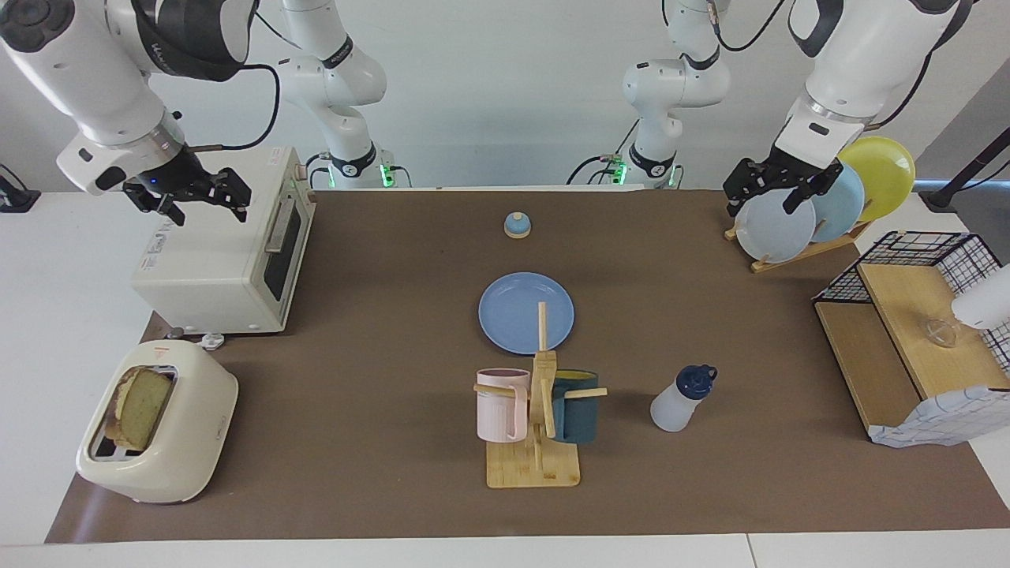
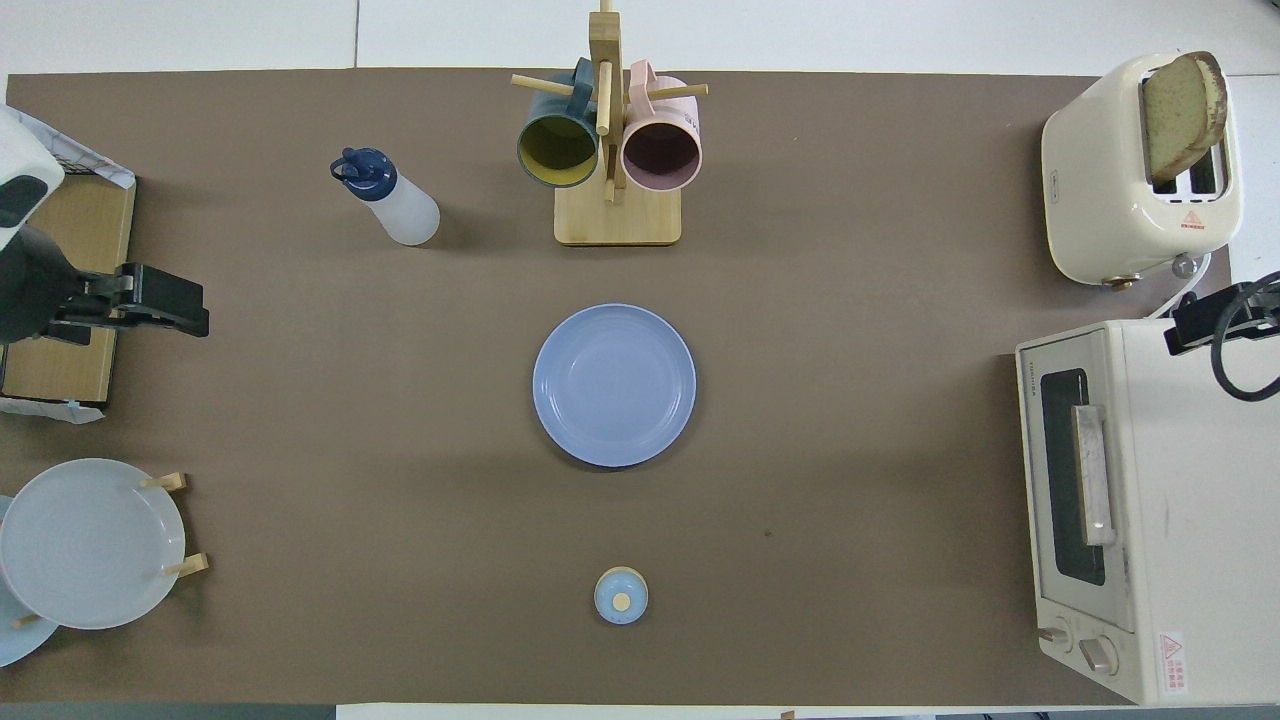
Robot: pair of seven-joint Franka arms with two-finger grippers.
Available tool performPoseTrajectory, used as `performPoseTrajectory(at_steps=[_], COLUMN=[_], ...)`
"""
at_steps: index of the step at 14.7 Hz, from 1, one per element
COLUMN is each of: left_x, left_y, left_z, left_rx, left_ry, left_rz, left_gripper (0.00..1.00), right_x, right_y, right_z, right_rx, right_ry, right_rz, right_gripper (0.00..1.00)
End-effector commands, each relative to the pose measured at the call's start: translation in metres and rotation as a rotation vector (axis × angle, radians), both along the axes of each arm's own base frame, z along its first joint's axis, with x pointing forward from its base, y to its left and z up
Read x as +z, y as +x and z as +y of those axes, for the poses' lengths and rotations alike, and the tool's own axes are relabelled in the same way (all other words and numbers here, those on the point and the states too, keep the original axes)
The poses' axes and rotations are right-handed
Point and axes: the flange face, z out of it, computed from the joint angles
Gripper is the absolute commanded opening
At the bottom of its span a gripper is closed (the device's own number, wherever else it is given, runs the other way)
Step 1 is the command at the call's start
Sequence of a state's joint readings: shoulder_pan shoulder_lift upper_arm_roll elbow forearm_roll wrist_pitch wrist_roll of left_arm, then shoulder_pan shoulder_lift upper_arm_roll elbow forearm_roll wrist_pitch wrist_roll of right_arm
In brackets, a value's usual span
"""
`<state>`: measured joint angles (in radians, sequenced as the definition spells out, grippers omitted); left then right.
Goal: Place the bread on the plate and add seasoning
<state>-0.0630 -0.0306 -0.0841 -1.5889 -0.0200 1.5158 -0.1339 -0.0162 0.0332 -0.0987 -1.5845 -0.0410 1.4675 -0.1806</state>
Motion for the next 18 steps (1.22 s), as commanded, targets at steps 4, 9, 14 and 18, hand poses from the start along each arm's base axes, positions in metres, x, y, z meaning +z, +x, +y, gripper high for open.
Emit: performPoseTrajectory(at_steps=[4, 9, 14, 18], left_x=[-0.003, -0.04, -0.087, -0.137], left_y=[-0.009, -0.021, -0.037, -0.042], left_z=[-0.013, -0.032, -0.066, -0.07], left_rx=[0.001, 0.014, -0.042, -0.051], left_ry=[-0.019, -0.043, -0.076, -0.096], left_rz=[-0.038, -0.195, -0.326, -0.41], left_gripper=[1.0, 1.0, 1.0, 1.0], right_x=[-0.001, -0.001, -0.001, -0.001], right_y=[-0.003, -0.003, -0.003, -0.003], right_z=[0.0, 0.001, 0.0, 0.0], right_rx=[-0.004, -0.002, -0.004, -0.004], right_ry=[0.026, 0.026, 0.026, 0.026], right_rz=[-0.012, -0.012, -0.012, -0.012], right_gripper=[1.0, 1.0, 1.0, 1.0])
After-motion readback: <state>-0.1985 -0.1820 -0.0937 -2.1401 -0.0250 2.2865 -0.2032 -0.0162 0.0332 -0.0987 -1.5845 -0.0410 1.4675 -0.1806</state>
